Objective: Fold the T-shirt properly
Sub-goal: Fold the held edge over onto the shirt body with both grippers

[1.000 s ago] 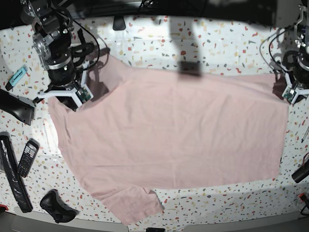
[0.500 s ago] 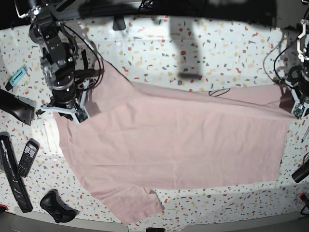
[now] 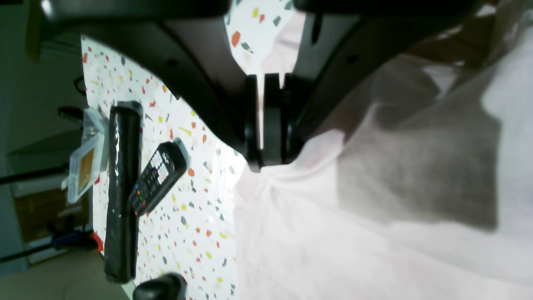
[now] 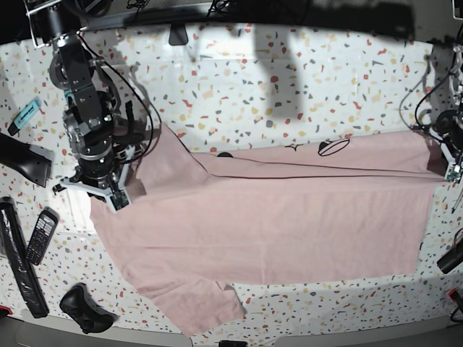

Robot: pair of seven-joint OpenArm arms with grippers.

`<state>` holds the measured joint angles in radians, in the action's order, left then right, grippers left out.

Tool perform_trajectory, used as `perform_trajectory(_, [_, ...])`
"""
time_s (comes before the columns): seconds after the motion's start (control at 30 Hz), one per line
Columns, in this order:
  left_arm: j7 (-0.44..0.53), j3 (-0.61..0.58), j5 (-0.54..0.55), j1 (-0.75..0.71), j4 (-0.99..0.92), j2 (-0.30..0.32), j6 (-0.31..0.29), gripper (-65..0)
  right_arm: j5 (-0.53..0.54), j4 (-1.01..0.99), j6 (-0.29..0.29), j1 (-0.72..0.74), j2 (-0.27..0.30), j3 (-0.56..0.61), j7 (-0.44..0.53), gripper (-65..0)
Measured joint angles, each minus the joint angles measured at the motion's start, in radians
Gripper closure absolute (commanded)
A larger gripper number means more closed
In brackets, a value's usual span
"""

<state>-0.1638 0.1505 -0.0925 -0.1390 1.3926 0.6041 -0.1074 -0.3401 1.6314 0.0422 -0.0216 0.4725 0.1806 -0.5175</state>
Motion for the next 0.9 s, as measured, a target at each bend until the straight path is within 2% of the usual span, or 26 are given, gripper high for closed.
perform_trajectory(0.13, [0.006, 0.000, 0.000, 0.018, -0.004, 0.000, 0.003, 0.0, 0.000, 0.000, 0.000, 0.002, 0.001, -0.055, -0.003, 0.0])
perform_trajectory(0.23, [0.010, 0.000, 0.004, 0.016, -0.004, 0.000, 0.003, 0.0, 0.058, 0.000, -0.001, 0.002, 0.001, -0.091, -0.006, 0.0])
perform_trajectory(0.3, [0.010, 0.000, 0.022, 0.016, -0.004, 0.000, -0.032, 0.0, 0.077, 0.000, -0.001, 0.002, 0.001, -0.095, -0.006, 0.0])
perform_trajectory(0.4, [0.015, 0.000, 0.023, 0.015, -0.004, 0.000, -0.121, 0.0, 0.076, 0.000, -0.001, 0.002, 0.000, -0.094, -0.006, 0.0])
perform_trajectory(0.57, [0.026, 0.000, 0.026, 0.016, -0.004, -0.002, -0.114, 0.0, 0.076, 0.000, -0.001, 0.002, 0.001, -0.095, -0.006, 0.0])
perform_trajectory(0.6, [0.026, 0.000, 0.026, 0.015, -0.004, -0.002, -0.115, -2.0, 0.076, 0.000, -0.001, 0.002, 0.001, -0.094, -0.006, 0.0])
perform_trajectory(0.7, [0.026, 0.000, 0.025, 0.016, -0.004, -0.002, -0.113, -18.0, 0.076, 0.000, -0.001, 0.002, 0.001, -0.094, -0.006, 0.0])
perform_trajectory(0.73, [0.026, 0.000, 0.025, 0.016, -0.004, -0.002, -0.113, -21.6, 0.076, 0.000, -0.001, 0.002, 0.001, -0.094, -0.006, 0.0])
perform_trajectory(0.77, [0.026, 0.000, 0.026, 0.015, -0.004, -0.002, -0.114, -23.4, 0.076, 0.000, -0.001, 0.002, 0.001, -0.095, -0.006, 0.0])
perform_trajectory(0.9, [0.026, 0.000, 0.026, 0.016, -0.004, -0.002, -0.114, -23.5, 0.077, 0.031, -0.001, 0.001, 0.001, -0.095, -0.020, -13.8])
